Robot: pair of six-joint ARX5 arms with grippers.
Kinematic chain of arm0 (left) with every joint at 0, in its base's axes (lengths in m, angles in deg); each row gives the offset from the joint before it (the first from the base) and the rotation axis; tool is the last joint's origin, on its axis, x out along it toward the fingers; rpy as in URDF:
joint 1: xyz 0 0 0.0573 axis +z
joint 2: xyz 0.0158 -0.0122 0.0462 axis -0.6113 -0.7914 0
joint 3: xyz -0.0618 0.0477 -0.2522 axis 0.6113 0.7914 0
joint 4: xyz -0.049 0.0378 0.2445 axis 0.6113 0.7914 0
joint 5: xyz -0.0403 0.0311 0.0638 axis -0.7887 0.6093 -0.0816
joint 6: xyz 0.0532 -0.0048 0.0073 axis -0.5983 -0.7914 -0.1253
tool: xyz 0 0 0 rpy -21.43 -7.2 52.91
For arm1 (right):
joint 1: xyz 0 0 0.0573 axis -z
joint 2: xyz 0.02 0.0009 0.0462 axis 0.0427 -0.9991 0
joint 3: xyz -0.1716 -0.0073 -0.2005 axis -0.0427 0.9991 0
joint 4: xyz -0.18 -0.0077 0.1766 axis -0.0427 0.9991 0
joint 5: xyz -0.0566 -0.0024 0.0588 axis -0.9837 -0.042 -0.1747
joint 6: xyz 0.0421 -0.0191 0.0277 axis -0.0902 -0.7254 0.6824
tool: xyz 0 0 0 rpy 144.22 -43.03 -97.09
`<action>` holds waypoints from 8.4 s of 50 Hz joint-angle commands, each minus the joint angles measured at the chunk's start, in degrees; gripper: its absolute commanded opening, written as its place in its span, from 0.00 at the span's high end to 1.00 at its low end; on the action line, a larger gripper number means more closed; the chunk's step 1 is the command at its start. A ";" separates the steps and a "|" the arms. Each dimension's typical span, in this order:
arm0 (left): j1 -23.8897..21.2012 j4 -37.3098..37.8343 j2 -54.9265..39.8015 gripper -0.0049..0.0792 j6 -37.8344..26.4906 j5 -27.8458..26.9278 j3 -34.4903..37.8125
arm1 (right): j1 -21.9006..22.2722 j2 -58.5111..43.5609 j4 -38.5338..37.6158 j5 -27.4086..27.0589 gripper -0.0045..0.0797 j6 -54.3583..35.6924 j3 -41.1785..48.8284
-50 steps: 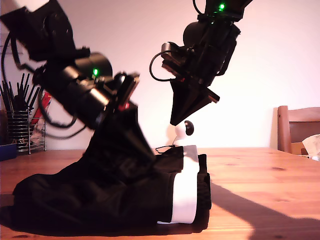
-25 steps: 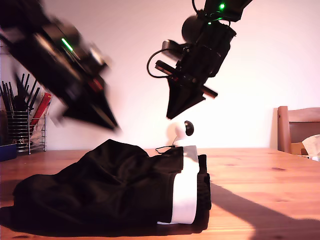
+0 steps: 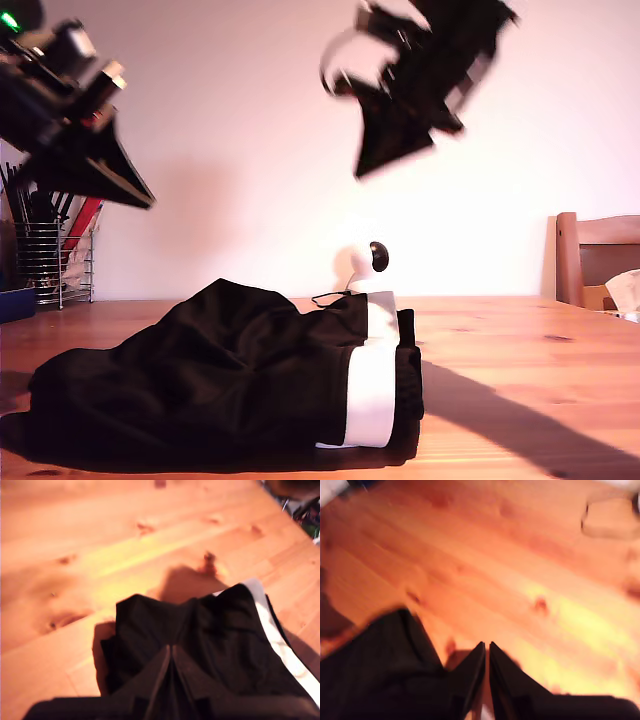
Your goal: Fold the shorts in front of you. After folding it, place it to the left side.
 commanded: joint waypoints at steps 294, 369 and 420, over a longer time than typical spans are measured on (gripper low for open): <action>-6.99 9.92 -0.39 0.97 28.02 -26.03 15.80 | -19.65 18.73 14.36 10.82 0.56 -13.18 24.57; -10.14 -11.52 -0.24 0.97 54.49 -33.55 15.72 | -36.15 4.59 6.23 -21.05 0.28 2.03 22.32; -8.85 -12.24 -0.24 0.97 48.81 -32.41 15.69 | -36.13 9.16 14.88 -14.69 0.96 -2.23 21.22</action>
